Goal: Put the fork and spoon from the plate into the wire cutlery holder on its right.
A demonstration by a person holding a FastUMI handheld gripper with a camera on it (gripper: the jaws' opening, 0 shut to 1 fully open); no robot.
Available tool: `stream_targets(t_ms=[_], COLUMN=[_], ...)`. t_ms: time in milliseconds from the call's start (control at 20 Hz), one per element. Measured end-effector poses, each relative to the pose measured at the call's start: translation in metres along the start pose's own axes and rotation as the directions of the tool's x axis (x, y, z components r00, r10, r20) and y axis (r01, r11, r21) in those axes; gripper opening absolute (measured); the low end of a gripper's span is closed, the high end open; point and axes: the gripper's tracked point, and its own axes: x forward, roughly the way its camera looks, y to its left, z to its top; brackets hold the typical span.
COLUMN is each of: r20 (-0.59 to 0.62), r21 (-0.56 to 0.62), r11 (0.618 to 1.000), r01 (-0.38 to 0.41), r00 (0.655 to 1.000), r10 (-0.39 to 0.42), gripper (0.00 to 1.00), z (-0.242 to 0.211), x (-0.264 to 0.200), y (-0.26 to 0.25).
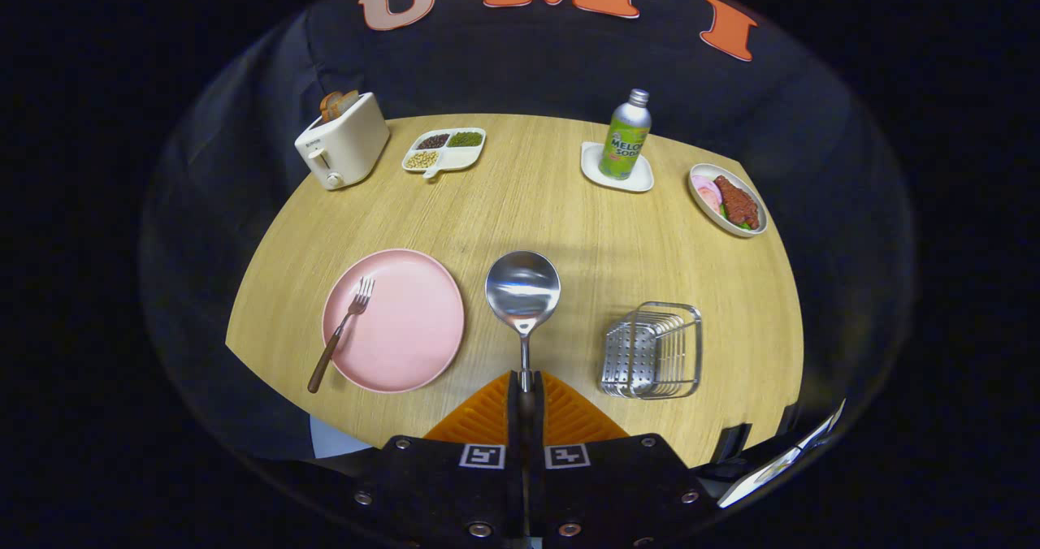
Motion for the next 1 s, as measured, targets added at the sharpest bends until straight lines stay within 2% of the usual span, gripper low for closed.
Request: stream_targets(t_ms=[250,450,1000], r20=[0.023,0.011,-0.188], r21=[0.071,0.08,-0.016], r11=[0.997,0.995,0.997], r01=[0.034,0.064,0.073], r00=[0.999,0.998,0.979], r10=[-0.035,-0.066,-0.074], gripper=[0.03,0.03,0.04], z=[0.004,0.004,-0.022], x=[-0.023,-0.029,-0.009], y=[-0.046,-0.074,-0.092])
